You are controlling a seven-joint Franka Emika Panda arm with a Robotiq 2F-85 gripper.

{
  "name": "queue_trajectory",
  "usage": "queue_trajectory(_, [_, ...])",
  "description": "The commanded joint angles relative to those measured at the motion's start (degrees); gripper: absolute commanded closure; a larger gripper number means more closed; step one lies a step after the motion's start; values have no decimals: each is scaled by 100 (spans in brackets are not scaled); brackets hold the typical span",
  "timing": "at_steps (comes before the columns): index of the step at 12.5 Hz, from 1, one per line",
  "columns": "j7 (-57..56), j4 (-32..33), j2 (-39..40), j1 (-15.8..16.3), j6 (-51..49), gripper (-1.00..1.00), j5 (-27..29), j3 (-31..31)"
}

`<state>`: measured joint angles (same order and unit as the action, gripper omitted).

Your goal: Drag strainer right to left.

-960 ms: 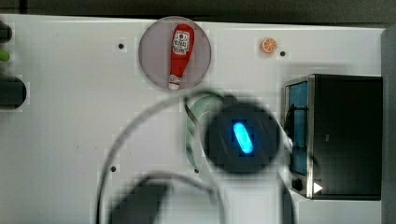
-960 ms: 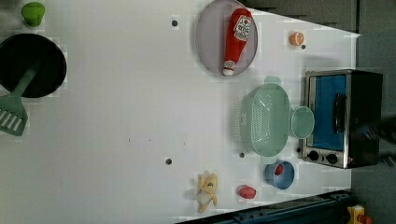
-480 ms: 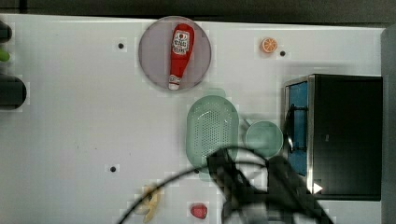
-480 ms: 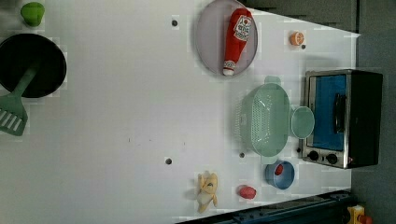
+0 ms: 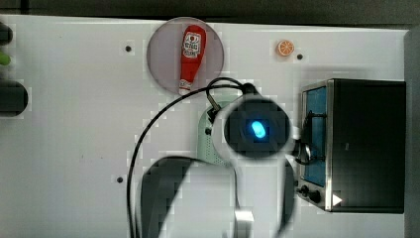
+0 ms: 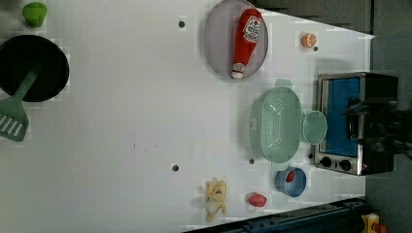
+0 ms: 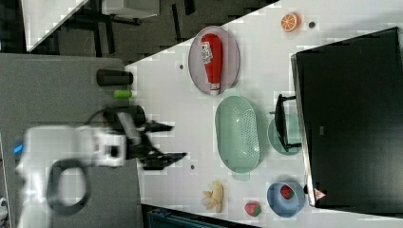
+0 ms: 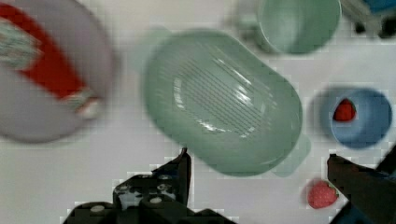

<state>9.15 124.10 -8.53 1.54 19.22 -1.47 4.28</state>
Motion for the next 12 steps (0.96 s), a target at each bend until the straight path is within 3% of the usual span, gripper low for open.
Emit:
queue_trajectory(1, [1185,349,437,-30,657,-100,-100,-96])
queue_trajectory(10, [3372,1306,2307,12,3837,-100,-100,-266])
queue_trajectory(12, [3425,1384,2704,32,4364,-100,-100,-338])
